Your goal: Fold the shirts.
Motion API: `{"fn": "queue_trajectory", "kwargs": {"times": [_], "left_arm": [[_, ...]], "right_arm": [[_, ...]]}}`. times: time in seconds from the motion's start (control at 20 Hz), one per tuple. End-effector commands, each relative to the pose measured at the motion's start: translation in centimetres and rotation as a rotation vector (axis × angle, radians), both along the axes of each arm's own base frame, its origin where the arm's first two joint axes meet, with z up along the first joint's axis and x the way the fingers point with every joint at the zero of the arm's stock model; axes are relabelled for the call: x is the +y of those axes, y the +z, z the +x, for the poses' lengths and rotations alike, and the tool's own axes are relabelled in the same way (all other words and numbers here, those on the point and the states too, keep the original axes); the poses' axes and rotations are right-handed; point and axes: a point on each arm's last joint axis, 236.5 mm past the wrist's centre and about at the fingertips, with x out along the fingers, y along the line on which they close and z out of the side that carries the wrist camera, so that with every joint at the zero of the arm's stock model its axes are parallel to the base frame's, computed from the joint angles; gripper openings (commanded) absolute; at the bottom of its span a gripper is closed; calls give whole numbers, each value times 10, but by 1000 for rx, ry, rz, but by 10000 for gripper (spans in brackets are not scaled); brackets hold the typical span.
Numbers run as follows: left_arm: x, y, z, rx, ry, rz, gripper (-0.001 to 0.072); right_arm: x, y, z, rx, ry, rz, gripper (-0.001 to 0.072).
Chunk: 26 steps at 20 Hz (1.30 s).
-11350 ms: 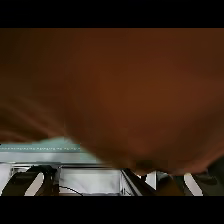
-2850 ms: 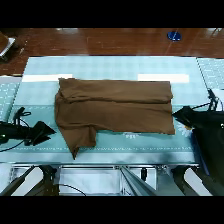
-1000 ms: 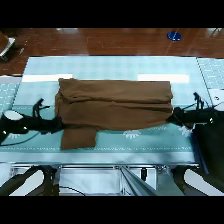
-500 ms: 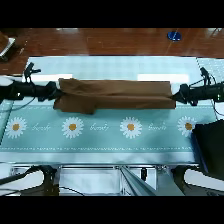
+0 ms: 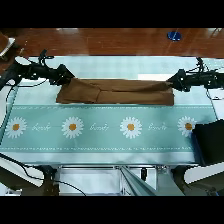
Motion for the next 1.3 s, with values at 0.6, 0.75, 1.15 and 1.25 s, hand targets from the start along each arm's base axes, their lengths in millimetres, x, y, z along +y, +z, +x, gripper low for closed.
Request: {"fn": "queue_trajectory", "kwargs": {"times": [0.6, 0.75, 1.15, 1.25], "left_arm": [[84, 21, -119, -62, 209, 218, 506], [44, 20, -134, -45, 107, 192, 506], [-17, 31, -133, -112, -38, 165, 172], [-31, 35, -138, -113, -88, 149, 17]], "right_arm": [[-71, -53, -46, 208, -79, -125, 412], [-41, -55, -28, 168, -66, -60, 414], [25, -32, -31, 115, 151, -33, 22], [13, -7, -47, 108, 193, -80, 22]]}}
